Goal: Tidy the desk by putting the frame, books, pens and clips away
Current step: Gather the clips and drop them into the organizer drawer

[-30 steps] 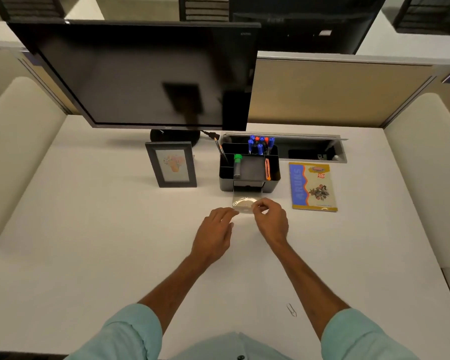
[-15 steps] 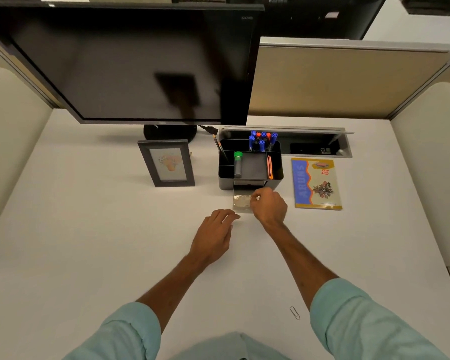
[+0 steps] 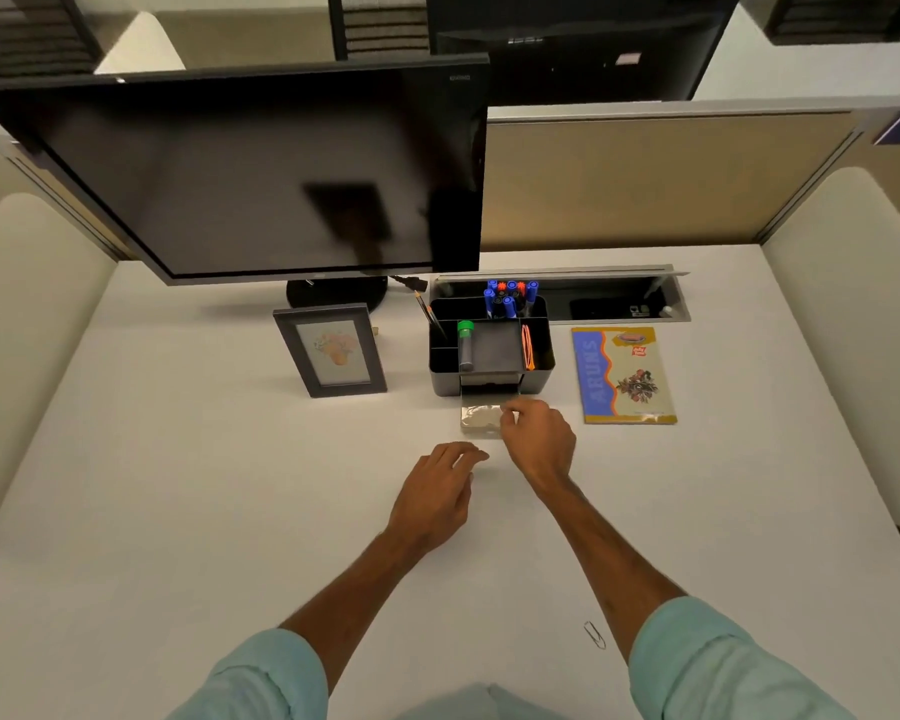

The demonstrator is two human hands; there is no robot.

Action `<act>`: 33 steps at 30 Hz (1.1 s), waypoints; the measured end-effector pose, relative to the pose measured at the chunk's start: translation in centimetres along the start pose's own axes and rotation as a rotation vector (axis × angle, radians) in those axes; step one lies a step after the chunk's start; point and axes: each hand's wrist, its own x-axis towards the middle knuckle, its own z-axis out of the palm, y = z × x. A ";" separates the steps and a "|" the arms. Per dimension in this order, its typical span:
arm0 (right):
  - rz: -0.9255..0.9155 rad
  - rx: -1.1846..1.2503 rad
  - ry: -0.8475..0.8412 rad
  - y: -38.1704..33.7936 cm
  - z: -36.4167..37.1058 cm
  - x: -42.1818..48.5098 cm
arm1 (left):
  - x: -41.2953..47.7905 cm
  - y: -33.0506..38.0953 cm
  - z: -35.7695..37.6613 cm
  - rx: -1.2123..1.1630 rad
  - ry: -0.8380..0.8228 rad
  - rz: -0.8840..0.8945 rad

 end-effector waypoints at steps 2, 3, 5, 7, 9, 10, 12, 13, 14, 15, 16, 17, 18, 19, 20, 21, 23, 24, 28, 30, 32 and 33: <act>0.006 0.026 0.031 0.9 -0.4 -1.1 | -0.3 1.0 0.4 0.018 -0.014 0.044; 0.008 0.039 0.048 1.5 -0.7 -1.8 | -0.5 1.7 0.7 0.026 -0.031 0.074; 0.015 0.059 0.066 3.0 -1.4 -3.1 | -0.9 3.3 1.6 0.035 -0.085 0.146; 0.032 0.078 0.068 4.8 -2.1 -4.3 | -1.6 5.2 2.9 0.033 -0.148 0.228; 0.066 0.094 0.069 6.6 -2.9 -5.6 | -2.4 7.1 4.4 0.031 -0.210 0.306; 0.085 0.102 0.071 7.5 -3.3 -6.1 | -2.8 8.0 5.0 0.032 -0.238 0.335; 0.117 0.121 0.080 9.3 -4.2 -7.2 | -3.5 9.6 6.1 0.034 -0.275 0.372; 0.134 0.129 0.086 10.2 -4.6 -7.7 | -3.8 10.2 6.5 0.035 -0.286 0.383; 0.151 0.134 0.092 11.1 -5.0 -8.1 | -4.0 10.7 6.7 0.037 -0.296 0.388; 0.169 0.138 0.097 11.9 -5.3 -8.6 | -4.2 11.1 6.9 0.040 -0.303 0.390; 0.185 0.142 0.100 12.7 -5.7 -9.0 | -4.4 11.5 7.1 0.043 -0.306 0.390; 0.199 0.145 0.102 13.5 -5.9 -9.5 | -4.5 11.8 7.2 0.048 -0.306 0.391; 0.211 0.148 0.105 14.2 -6.2 -9.9 | -4.6 12.0 7.2 0.053 -0.304 0.391; 0.219 0.153 0.109 14.9 -6.4 -10.3 | -4.7 12.3 7.3 0.056 -0.300 0.389; 0.224 0.160 0.111 15.5 -6.5 -10.7 | -4.7 12.5 7.3 0.057 -0.297 0.384; 0.229 0.167 0.108 16.1 -6.5 -11.2 | -4.8 12.7 7.3 0.056 -0.296 0.377; 0.237 0.171 0.096 17.1 -6.6 -12.0 | -5.0 13.1 7.3 0.056 -0.308 0.370; 0.241 0.173 0.091 17.6 -6.6 -12.4 | -5.1 13.3 7.3 0.060 -0.318 0.372; 0.268 0.201 0.077 19.4 -6.6 -13.7 | -5.7 13.6 7.1 0.087 -0.348 0.361; 0.270 0.206 0.071 20.2 -6.6 -14.3 | -6.0 13.6 7.2 0.105 -0.367 0.343; 0.273 0.210 0.065 20.8 -6.7 -14.8 | -6.5 13.7 7.4 0.117 -0.380 0.330; 0.274 0.214 0.060 21.1 -6.7 -15.1 | -6.8 13.8 7.5 0.122 -0.381 0.323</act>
